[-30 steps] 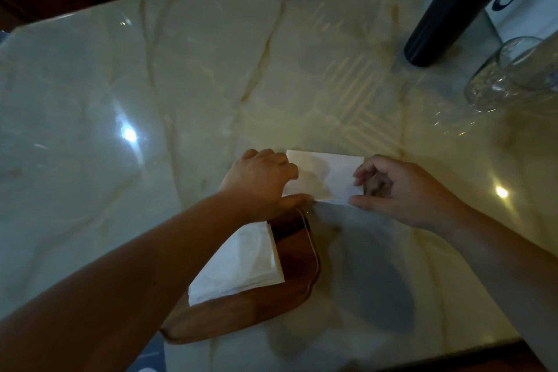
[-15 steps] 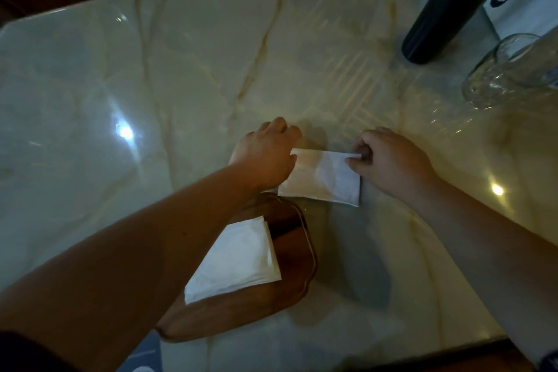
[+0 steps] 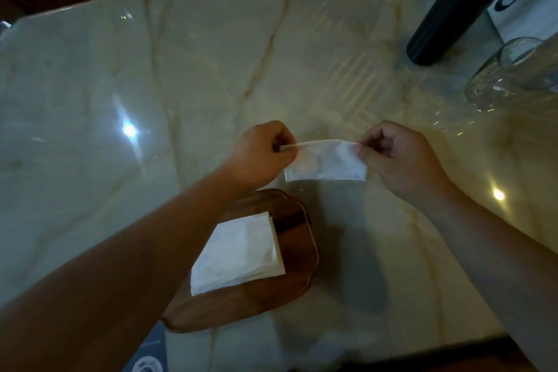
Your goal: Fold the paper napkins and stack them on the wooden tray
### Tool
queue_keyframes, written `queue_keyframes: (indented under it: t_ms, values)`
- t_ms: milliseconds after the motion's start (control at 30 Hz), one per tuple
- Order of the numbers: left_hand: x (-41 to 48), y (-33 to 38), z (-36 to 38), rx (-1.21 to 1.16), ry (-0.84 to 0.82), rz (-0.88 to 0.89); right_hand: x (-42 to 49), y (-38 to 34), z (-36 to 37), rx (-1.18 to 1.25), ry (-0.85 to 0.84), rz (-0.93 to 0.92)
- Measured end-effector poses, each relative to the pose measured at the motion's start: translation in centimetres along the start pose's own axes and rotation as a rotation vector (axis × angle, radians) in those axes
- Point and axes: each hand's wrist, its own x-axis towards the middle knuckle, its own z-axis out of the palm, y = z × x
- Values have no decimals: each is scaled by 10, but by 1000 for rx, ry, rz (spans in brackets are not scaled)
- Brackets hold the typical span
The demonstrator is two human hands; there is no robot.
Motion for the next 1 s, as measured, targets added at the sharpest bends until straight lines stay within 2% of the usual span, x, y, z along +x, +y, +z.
queue_keyframes:
  t_ms: [100, 267, 400, 600, 800, 1000]
  values:
    - [-25, -3, -13, -192, 48, -99, -8, -16, 8, 97, -10, -29]
    - [-65, -24, -32, -328, 114, -220, -20, -32, 38, 147, -92, -34]
    - [-93, -52, -37, -285, 170, -273, -33, -36, 72, 63, -174, -38]
    - [-129, -89, -35, -218, 154, -347, -53, -29, 114, -85, -302, -18]
    - [-143, -116, -27, -169, 161, -379, -61, -28, 129, -271, -372, -119]
    - [-145, -117, -29, 105, 155, -327, -53, -38, 129, -542, -392, -324]
